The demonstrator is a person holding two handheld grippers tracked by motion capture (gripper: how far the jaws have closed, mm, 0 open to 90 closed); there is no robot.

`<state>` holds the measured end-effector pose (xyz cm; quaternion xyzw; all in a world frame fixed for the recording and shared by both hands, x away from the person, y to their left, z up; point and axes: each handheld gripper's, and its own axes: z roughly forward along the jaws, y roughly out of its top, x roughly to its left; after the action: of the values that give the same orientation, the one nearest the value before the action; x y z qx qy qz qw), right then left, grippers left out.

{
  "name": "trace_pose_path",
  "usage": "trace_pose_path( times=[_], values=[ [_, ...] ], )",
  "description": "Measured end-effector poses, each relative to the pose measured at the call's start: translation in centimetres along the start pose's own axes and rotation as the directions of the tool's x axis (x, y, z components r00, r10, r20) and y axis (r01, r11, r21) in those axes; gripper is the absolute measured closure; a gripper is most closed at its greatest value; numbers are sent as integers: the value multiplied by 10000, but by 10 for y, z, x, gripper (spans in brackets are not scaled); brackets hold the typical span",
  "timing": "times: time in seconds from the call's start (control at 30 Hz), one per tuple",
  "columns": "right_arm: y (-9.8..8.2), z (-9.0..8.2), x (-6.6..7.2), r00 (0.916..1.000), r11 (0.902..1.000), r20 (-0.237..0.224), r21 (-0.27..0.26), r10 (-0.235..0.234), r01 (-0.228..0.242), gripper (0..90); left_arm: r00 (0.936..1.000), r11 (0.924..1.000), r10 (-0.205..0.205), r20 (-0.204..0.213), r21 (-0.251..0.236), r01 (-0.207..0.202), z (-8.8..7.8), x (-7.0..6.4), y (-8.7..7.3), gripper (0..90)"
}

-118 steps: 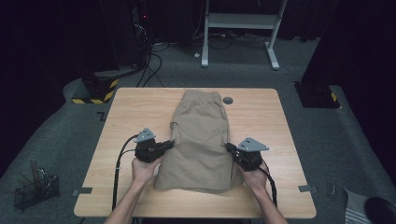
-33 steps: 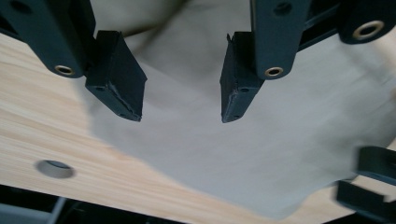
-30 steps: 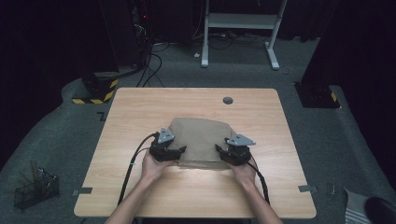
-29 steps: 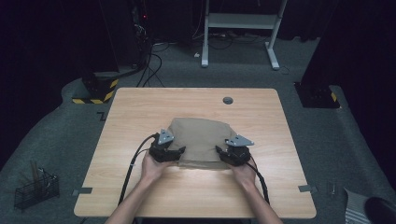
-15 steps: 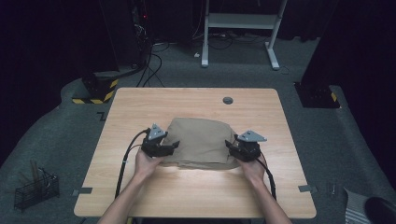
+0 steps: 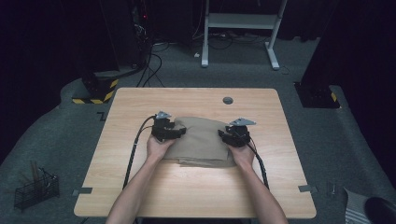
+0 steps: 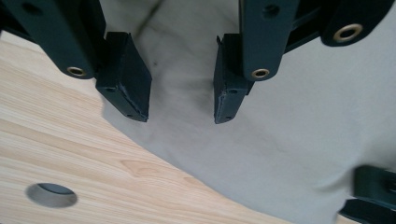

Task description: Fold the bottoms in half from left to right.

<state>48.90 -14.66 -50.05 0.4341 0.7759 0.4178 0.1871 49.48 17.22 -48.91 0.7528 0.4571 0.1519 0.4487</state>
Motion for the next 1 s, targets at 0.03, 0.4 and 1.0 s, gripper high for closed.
trace_pose_path(
  times=[0.03, 0.4, 1.0],
  values=[
    [1, -3, 0, 9999, 9999, 94, -107, 72, -71, 572, 9997, 9989, 247, -2, -408, -247, -6, -4, 4, 341],
    [11, 29, 9, 9996, 9976, -154, 656, 244, -233, 534, 9995, 9974, 255, 175, 662, -266, 32, -8, 5, 346],
    [-2, 15, 41, 9923, 9900, -372, 730, -1182, 1207, 518, 9977, 9937, 582, 342, 944, -612, 23, -33, -9, 321]
  ],
)
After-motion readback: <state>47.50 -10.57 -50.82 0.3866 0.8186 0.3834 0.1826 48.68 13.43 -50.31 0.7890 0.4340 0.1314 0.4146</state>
